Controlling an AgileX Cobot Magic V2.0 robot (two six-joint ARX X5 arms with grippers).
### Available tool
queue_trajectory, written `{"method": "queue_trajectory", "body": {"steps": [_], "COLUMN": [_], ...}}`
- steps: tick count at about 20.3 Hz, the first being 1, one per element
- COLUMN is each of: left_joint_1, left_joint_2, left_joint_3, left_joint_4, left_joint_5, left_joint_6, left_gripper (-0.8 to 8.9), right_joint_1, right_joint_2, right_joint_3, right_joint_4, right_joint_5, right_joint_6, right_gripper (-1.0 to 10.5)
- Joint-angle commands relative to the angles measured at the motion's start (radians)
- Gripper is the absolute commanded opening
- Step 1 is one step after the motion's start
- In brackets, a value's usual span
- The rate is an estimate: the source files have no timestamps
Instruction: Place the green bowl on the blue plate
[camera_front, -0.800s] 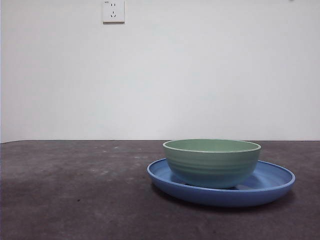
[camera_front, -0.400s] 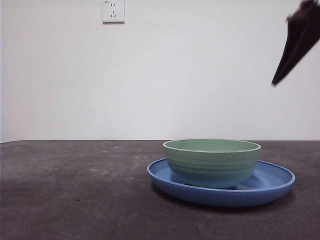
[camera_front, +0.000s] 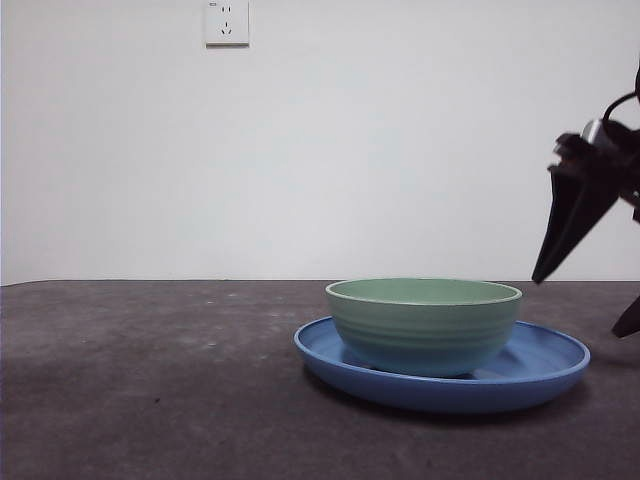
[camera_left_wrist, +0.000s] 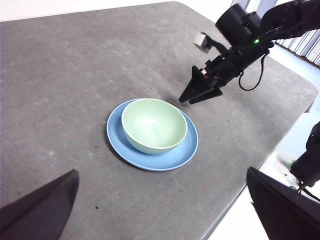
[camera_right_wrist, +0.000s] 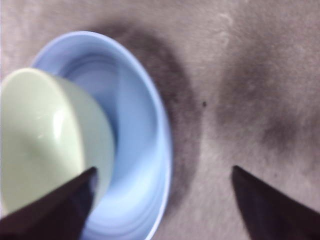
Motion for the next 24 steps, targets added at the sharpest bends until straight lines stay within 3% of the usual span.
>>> {"method": "queue_trajectory", "body": {"steps": [1, 5, 16, 19, 24], "left_joint_1": [-0.005, -0.005, -0.005, -0.005, -0.005], "left_joint_2": [0.005, 0.005, 0.005, 0.005, 0.005], "left_joint_3": [0.006, 0.006, 0.006, 0.006, 0.006], "left_joint_4": [0.01, 0.01, 0.007, 0.007, 0.007], "left_joint_5": [-0.002, -0.002, -0.002, -0.002, -0.002], "left_joint_6": [0.008, 0.008, 0.008, 0.008, 0.008], "left_gripper": [6.26, 6.26, 6.26, 6.26, 6.26], "right_joint_1": [0.005, 0.018, 0.057, 0.057, 0.057], "right_joint_2": [0.049, 0.111, 0.183, 0.183, 0.183], "right_joint_3": [0.016, 0.016, 0.016, 0.016, 0.016], "right_joint_4": [0.03, 0.075, 0.114, 0.114, 0.115], "right_joint_5": [0.0, -0.056, -0.045, -0.032, -0.021], "right_joint_6": [-0.012, -0.013, -0.014, -0.013, 0.005], "right_gripper": [3.4, 3.3, 1.5, 0.5, 0.1]}}
